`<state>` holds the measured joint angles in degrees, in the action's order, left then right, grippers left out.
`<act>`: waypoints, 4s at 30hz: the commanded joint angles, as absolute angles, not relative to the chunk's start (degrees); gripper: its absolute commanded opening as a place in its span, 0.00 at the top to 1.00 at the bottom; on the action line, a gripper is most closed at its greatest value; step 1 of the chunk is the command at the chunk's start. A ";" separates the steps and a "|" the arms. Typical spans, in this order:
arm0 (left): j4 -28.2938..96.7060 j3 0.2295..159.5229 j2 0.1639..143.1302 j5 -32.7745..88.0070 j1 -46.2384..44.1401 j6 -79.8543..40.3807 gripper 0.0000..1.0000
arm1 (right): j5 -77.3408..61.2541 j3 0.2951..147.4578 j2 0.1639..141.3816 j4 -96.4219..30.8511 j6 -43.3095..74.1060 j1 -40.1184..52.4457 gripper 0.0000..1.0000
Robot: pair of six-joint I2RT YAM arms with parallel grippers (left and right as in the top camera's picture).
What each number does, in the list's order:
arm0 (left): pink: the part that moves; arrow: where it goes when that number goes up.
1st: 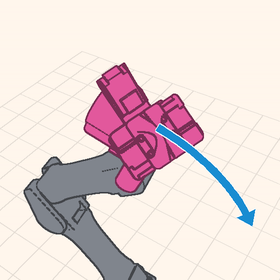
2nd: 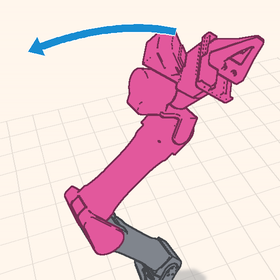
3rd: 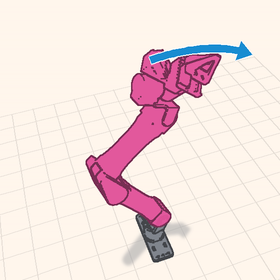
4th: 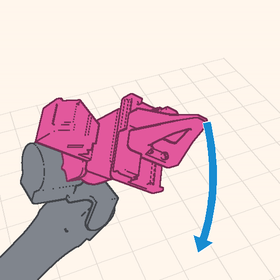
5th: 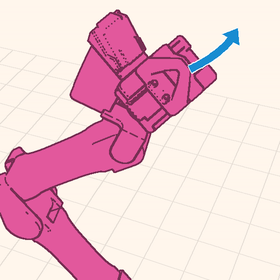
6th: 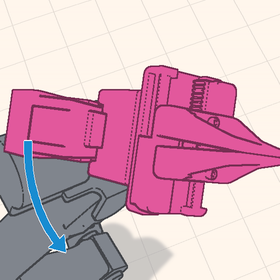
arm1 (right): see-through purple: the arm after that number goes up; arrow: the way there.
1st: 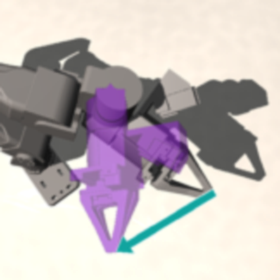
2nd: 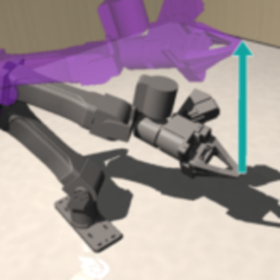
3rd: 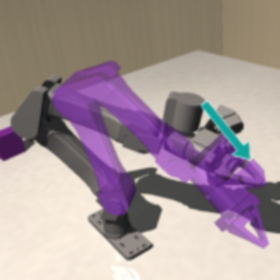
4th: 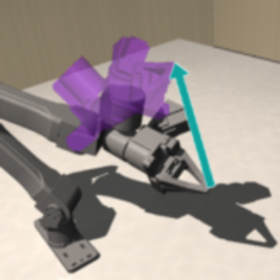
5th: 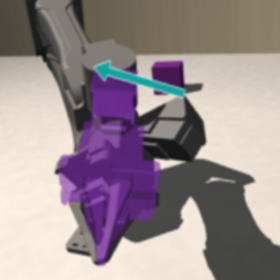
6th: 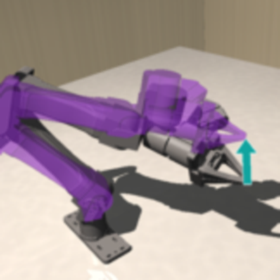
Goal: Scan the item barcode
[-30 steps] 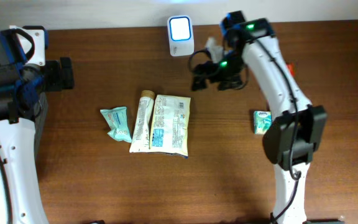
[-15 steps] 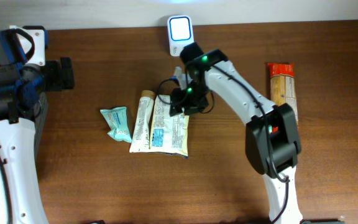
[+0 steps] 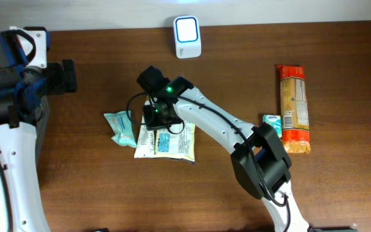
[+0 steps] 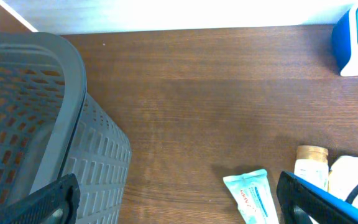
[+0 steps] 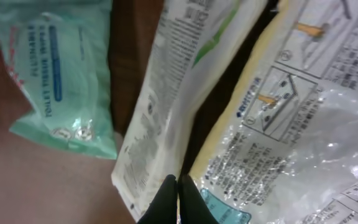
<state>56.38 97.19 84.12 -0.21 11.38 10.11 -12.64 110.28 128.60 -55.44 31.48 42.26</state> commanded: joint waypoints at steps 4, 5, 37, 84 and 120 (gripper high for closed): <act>56.29 97.34 83.66 0.21 11.42 10.83 0.01 | -10.48 103.46 128.31 -52.36 35.03 42.74 0.96; 56.29 97.34 83.66 0.21 11.42 10.83 0.01 | -11.42 102.45 128.31 -51.53 35.03 42.74 0.96; 56.29 97.34 83.66 0.21 11.42 10.83 0.01 | -10.70 108.09 128.01 -60.99 20.27 29.23 0.77; 56.29 97.34 83.66 0.21 11.42 10.83 0.01 | -37.52 100.88 134.69 -64.77 -6.59 9.78 0.26; 56.29 97.34 83.66 0.21 11.42 10.85 0.01 | -49.50 102.02 97.36 -63.81 -12.69 4.40 0.96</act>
<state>56.36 97.19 84.12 -0.21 11.38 10.11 -41.01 101.34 99.39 -61.91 -8.25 7.60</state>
